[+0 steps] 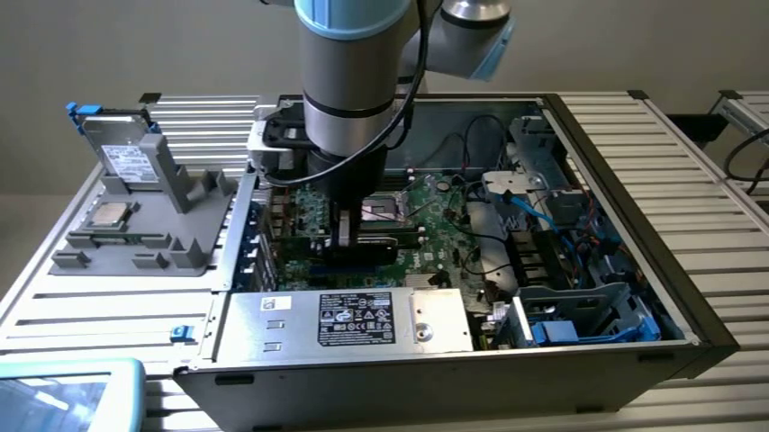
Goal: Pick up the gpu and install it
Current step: 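Insert the gpu into the slot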
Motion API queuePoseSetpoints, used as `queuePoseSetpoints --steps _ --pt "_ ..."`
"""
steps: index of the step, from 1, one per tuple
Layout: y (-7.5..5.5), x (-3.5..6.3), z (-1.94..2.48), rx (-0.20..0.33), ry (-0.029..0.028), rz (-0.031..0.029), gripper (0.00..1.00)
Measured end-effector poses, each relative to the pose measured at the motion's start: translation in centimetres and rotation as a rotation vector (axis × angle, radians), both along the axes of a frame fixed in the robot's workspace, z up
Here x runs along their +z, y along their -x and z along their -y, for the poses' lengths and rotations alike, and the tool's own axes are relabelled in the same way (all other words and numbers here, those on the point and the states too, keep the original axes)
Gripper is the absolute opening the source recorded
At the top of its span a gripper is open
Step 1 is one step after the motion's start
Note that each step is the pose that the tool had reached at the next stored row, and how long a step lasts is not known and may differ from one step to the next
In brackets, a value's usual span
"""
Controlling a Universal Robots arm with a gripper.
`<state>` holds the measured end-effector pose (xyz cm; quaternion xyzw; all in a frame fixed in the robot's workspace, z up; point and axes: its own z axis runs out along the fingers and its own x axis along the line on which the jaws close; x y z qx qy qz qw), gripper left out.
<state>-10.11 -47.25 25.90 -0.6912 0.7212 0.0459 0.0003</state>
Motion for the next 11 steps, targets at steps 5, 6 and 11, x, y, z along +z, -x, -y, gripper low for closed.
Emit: queuePoseSetpoints --steps 5,6,11 --pt "-0.04 -0.02 -0.05 -0.003 0.0004 -0.0072 0.28" --pt "-0.06 -0.04 -0.08 -0.004 0.0004 -0.0120 0.28" --pt "-0.23 -0.09 -0.18 -0.005 0.0011 -0.0428 0.28"
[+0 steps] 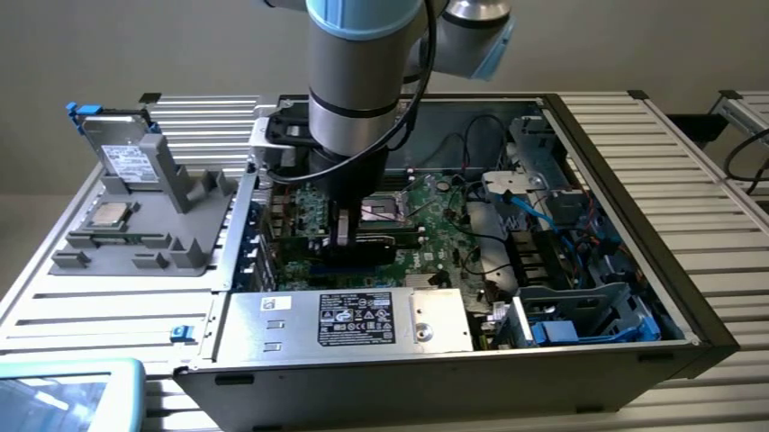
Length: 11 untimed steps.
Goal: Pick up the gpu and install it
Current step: 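Insert the gpu into the slot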
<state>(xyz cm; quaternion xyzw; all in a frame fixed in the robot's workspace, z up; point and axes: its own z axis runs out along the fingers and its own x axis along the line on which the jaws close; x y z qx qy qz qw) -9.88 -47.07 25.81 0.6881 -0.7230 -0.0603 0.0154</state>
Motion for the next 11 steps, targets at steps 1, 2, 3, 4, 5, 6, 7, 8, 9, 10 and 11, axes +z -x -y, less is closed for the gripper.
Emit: queuePoseSetpoints --steps 1,2,3,4,5,6,7,8,9,10,11 --pt "0.00 0.00 0.00 0.000 0.0000 0.0000 0.28" --pt "0.00 0.00 0.00 0.000 0.0000 0.0000 0.28" --pt "0.00 0.00 0.00 0.000 0.0000 -0.0001 0.28" --pt "0.00 0.00 0.00 0.000 -0.0005 -0.0006 0.28" --pt "-0.03 0.00 -0.01 0.000 -0.0028 -0.0037 0.28" --pt "-0.04 0.00 0.00 0.000 -0.0063 -0.0095 0.28" --pt "-0.05 0.00 0.00 0.000 -0.0108 -0.0160 0.28" --pt "-0.06 0.00 0.00 0.000 -0.0162 -0.0232 0.28" --pt "-0.07 0.00 0.00 0.000 -0.0216 -0.0310 0.28" --pt "-0.08 0.00 -0.01 0.000 -0.0235 -0.0356 0.28" --pt "-0.07 0.01 -0.01 0.000 -0.0235 -0.0376 0.28"
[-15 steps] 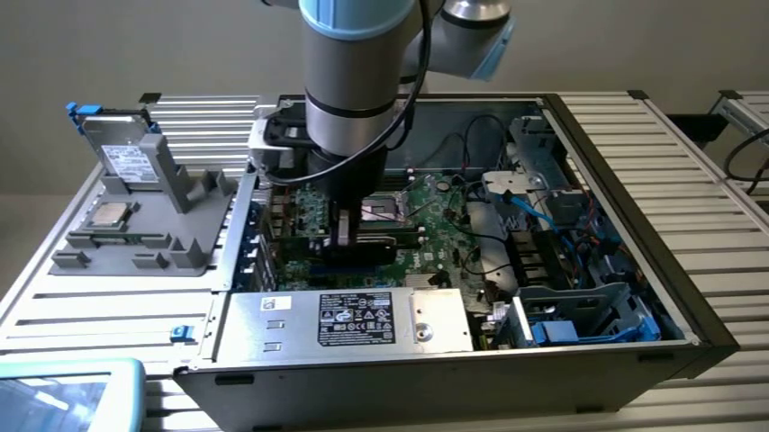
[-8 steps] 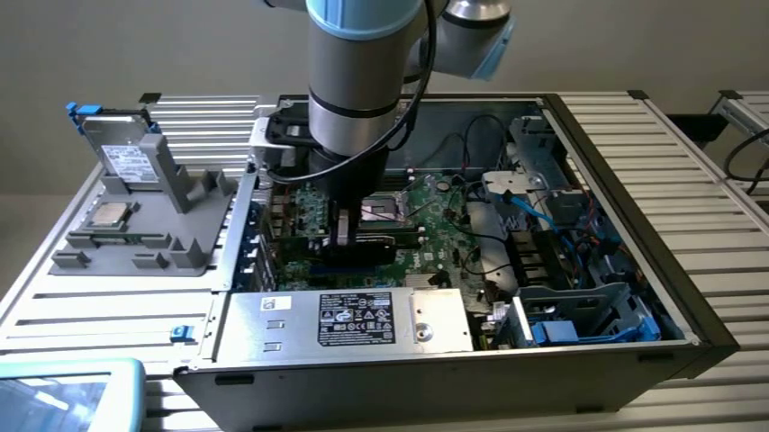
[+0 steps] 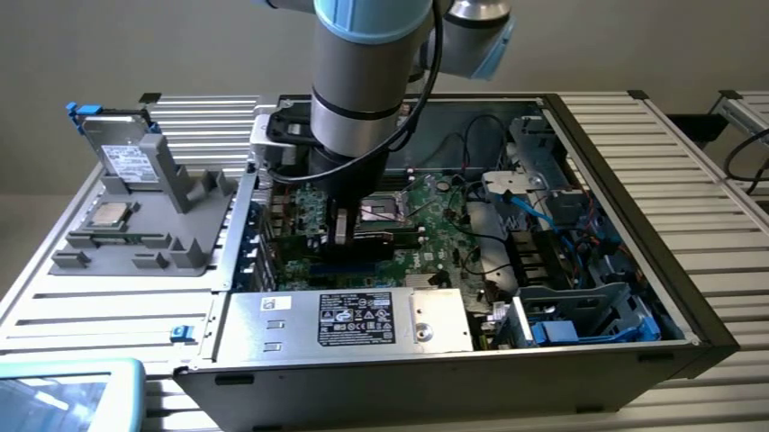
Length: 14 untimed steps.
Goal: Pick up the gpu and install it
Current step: 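Insert the gpu into the slot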
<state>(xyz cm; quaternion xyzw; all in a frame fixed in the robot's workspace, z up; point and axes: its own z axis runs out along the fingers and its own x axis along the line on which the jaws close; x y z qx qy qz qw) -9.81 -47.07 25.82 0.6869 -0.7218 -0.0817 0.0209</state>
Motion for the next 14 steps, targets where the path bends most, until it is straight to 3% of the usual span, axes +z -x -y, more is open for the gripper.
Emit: queuePoseSetpoints --steps 4,14 --pt "0.00 -0.01 0.01 0.000 0.0000 -0.0008 0.28" --pt "-0.83 0.08 0.20 0.002 -0.0007 -0.0149 0.28"
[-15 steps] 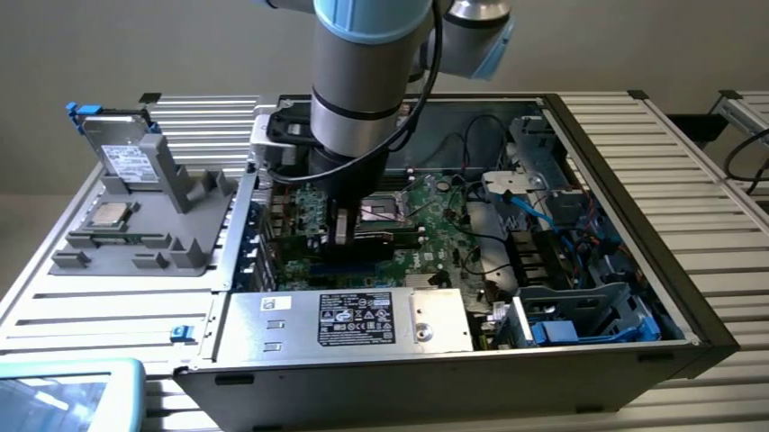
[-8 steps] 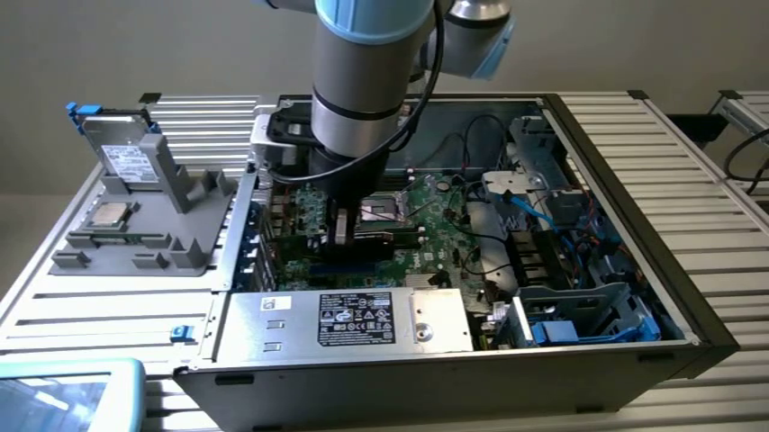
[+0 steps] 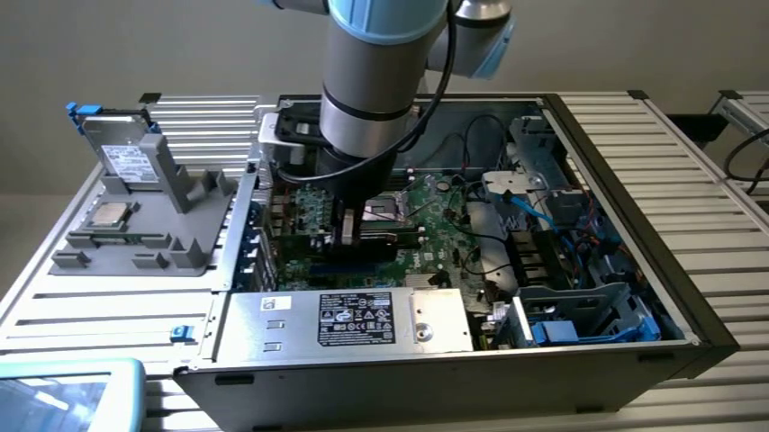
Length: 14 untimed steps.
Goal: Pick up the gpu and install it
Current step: 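Insert the gpu into the slot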
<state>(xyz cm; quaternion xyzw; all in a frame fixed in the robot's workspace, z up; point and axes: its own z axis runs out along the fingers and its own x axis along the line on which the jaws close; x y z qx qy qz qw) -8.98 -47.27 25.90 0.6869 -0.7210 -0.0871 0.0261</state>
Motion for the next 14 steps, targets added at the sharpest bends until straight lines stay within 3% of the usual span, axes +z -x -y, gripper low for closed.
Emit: queuePoseSetpoints --steps 5,8,14 --pt "0.0 0.18 -0.01 0.000 -0.0065 -0.0258 0.28" --pt "-0.2 0.34 0.04 0.000 -0.0063 -0.0389 0.28" --pt "-1.1 0.57 0.25 -0.001 -0.0061 -0.0759 0.28"
